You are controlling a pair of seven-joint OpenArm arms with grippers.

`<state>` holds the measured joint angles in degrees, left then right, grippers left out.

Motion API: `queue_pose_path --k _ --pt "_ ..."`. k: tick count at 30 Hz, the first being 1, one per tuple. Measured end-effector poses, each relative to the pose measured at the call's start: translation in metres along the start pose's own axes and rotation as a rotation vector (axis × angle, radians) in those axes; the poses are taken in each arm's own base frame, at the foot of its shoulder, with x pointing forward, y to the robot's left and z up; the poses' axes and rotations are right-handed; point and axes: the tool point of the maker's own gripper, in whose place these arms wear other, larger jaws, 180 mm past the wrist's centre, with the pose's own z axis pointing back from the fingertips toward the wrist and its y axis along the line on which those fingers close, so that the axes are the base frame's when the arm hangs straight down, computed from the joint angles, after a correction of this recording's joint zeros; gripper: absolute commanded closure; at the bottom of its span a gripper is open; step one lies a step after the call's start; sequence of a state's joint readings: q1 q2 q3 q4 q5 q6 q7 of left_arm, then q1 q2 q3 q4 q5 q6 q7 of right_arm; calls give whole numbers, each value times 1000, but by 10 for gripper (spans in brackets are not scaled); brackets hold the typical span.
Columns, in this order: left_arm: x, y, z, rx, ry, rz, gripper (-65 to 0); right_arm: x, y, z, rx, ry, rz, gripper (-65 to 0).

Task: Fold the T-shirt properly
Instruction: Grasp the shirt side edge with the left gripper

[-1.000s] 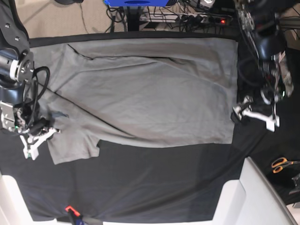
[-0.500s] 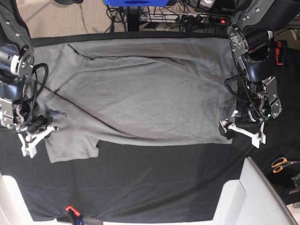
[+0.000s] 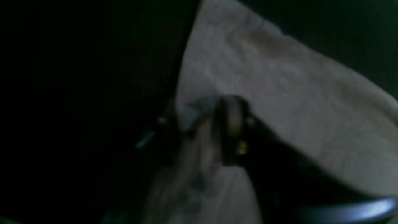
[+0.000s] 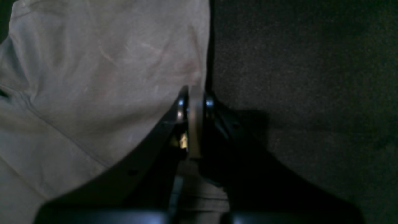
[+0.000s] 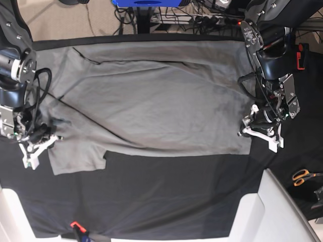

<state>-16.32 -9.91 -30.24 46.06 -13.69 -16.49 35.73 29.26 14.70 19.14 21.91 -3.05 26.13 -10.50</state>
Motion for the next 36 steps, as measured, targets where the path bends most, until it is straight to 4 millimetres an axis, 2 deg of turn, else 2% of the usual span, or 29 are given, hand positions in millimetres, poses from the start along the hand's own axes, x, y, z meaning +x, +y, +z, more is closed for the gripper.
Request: queue_pose_path --k 1,2,10,23,27,31,33,36 --pt "-1 0 0 -1 -1 4 -16 0 0 0 0 0 0 0" --pt "-2 1 0 -1 1 3 0 0 0 0 0 0 0 0" --pt "-4 2 2 -1 1 -2 0 -1 0 0 -1 1 0 0" --pt "-30 24 31 48 1 -81 0 -4 -1 0 -1 -7 -3 0" --pt "-31 26 36 59 -1 -99 0 -4 -1 0 0 -7 -3 0" --pt "-34 27 45 84 68 -115 0 -4 1 0 1 -7 -3 0" --pt "-29 31 57 104 60 -97 -115 -4 1 0 1 -7 -3 0" --pt "-5 41 76 144 1 -77 -316 -4 1 0 1 -7 -3 0"
